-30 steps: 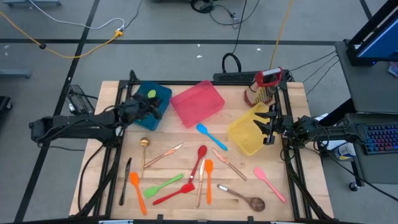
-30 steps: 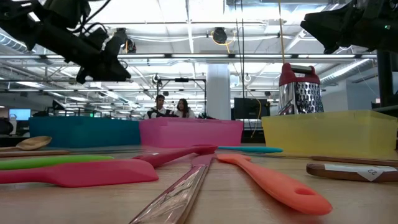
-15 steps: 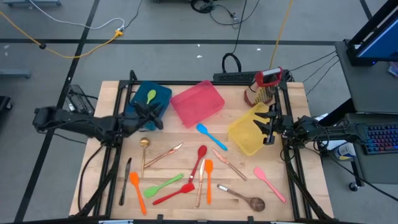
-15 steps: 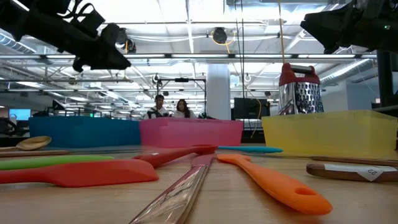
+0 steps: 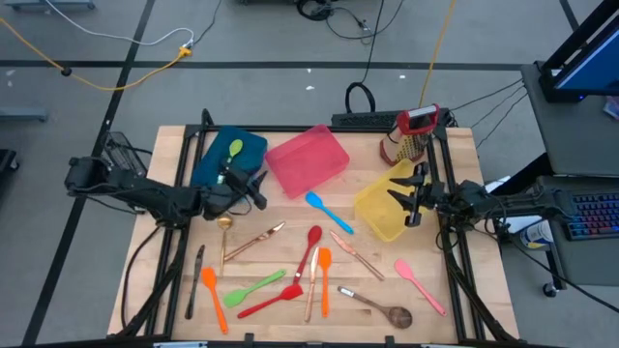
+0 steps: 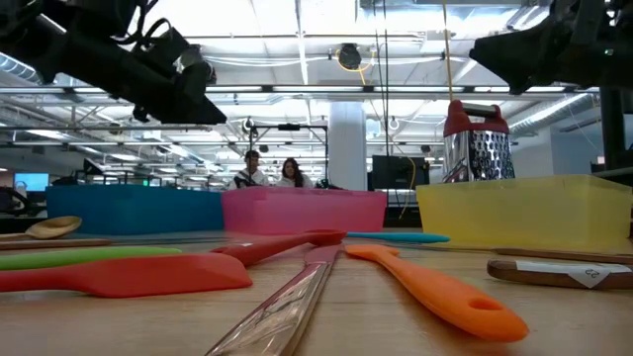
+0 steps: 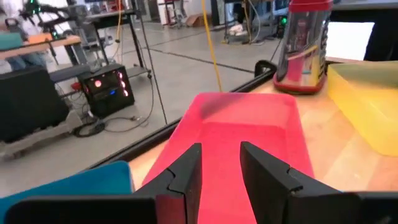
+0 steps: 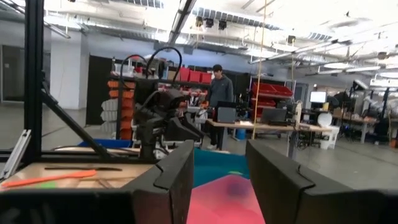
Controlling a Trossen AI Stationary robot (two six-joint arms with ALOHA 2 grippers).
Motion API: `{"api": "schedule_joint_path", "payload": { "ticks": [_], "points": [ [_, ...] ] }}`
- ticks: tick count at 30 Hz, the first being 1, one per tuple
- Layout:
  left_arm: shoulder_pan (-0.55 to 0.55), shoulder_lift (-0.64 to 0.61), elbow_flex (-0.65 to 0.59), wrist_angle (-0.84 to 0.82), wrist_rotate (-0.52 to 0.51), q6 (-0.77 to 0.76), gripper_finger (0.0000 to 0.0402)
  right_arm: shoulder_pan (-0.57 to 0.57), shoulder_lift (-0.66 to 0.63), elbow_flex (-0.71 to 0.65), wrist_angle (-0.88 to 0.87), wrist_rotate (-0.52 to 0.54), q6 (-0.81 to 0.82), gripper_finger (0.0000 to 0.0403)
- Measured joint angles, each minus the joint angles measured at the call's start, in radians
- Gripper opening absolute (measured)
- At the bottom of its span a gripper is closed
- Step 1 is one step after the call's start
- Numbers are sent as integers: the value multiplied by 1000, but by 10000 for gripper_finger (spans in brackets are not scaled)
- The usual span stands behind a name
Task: Pick & Place Kitchen Items
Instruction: Put the gold spoon into the blue bin
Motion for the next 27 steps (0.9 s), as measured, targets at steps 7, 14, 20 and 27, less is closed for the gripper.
{"api": "schedule_joint_path", "payload": {
  "ticks": [7, 14, 20, 27],
  "points": [
    [-29, 64, 123, 11, 0, 82, 115, 0, 42, 0, 97, 35, -67, 141],
    [-38, 108, 281, -265, -18, -45, 115, -1, 57, 0, 109, 188, -77, 141],
    [-64, 109, 327, -526, -21, -301, 115, -2, 75, 0, 105, 252, -89, 141],
    [-120, 109, 327, -659, 26, -474, 115, -2, 78, 0, 106, 262, -93, 141]
  ]
}}
